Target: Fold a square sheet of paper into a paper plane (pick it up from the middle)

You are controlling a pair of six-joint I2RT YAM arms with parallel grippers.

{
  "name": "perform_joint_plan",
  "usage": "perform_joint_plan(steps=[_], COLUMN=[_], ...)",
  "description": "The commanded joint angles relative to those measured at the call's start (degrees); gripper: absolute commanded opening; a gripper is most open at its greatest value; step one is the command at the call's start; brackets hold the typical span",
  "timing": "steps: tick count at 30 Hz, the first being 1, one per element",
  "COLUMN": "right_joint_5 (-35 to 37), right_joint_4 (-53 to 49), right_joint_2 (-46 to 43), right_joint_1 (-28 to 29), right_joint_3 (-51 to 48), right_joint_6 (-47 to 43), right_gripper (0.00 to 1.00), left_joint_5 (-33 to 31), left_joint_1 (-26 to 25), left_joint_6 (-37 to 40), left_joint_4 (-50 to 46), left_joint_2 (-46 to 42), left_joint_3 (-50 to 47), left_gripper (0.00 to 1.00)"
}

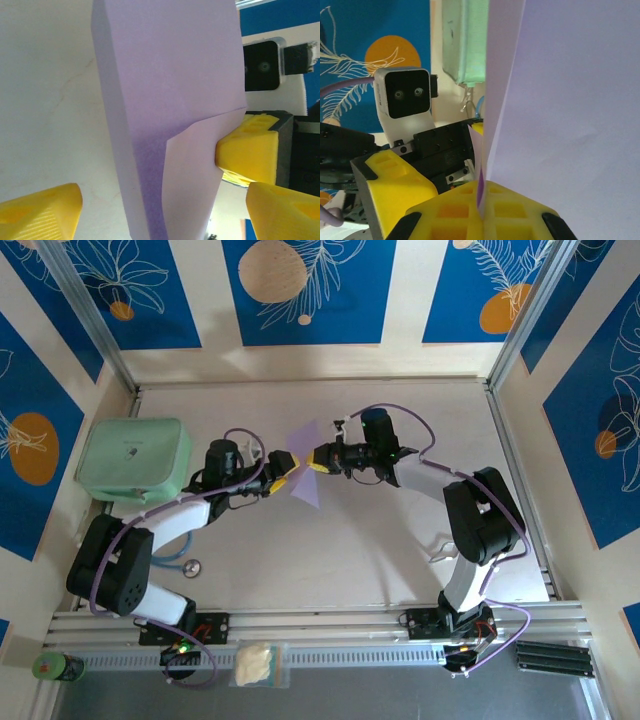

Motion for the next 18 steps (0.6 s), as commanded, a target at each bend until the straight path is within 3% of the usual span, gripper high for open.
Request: perform_joint_plan(steps=[1, 9, 18], right_joint_5=[-3.3, -3.7, -3.3], right_joint_4=[3.6, 3.9, 2.7], right_joint_2=[-0.4, 1.1, 1.4], right_joint_1=[0.1, -0.2, -0.6], right_joint_3=[-0.1, 0.3, 0.2], right_joint_6=[2.9, 3.6, 2.6], right_gripper=[0.01, 0.03, 0.12], left_joint_5=[3.4, 3.4, 2.1], left_joint_1=[-0.6, -0.6, -0.5], left_joint_6=[-3.2, -4.3, -2.8], left_joint_4=[7.7, 10.9, 7.9], left_joint_2=[0.9, 1.2, 0.8], left_joint_3=[-0.5, -0.9, -0.1], left_gripper=[0.8, 0.52, 0.3])
